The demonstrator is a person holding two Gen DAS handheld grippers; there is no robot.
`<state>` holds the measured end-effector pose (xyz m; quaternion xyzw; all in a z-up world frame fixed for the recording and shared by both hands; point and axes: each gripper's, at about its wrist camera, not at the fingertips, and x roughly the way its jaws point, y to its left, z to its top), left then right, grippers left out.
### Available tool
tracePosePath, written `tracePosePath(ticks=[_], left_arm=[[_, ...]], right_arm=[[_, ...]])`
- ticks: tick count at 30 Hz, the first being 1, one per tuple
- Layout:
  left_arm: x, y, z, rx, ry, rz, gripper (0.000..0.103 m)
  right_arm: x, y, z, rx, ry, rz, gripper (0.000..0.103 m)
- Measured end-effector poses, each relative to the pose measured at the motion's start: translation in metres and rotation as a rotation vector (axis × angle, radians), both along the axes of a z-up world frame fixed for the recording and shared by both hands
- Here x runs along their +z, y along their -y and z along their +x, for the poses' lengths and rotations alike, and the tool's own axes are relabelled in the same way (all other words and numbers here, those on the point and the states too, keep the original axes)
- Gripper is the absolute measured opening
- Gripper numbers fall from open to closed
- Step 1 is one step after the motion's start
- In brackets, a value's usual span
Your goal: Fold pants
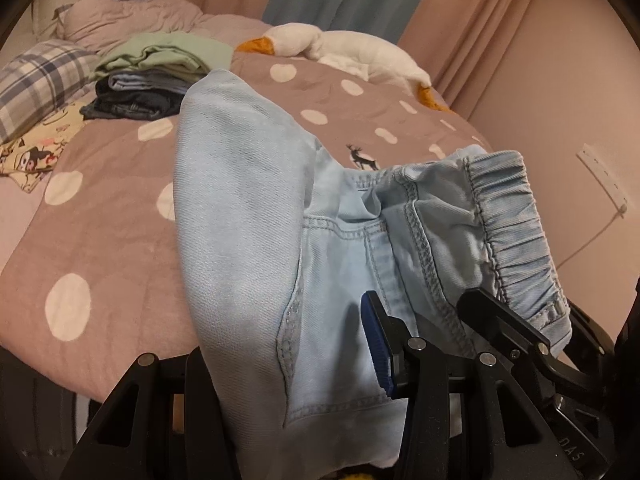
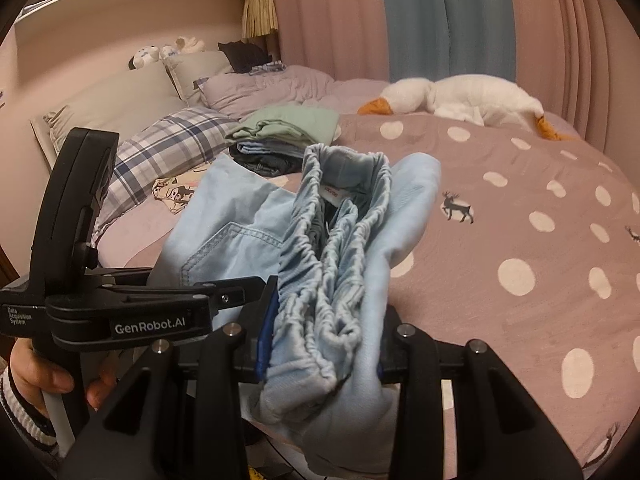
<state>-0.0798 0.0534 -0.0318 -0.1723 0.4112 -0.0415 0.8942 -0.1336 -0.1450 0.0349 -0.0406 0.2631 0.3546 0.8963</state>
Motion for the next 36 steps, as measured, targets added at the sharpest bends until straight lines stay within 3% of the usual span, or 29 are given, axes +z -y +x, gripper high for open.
tracePosePath(ticks=[19, 27, 36], left_arm=[[-0.004, 0.003, 0.006, 0.014, -0.031, 0.012, 0.046], [-0.011, -0.001, 0.004, 0.021, -0.037, -0.024, 0.046], [-0.003, -0.019, 0.025, 0.046, -0.02, -0.028, 0.046]], right_arm=[[-0.009, -0.007, 0.01, 0.015, -0.03, -0.007, 0.037], [-0.013, -0.019, 0.01, 0.02, -0.053, -0.048, 0.037], [-0.008, -0.04, 0.039, 0.05, -0.053, -0.065, 0.037]])
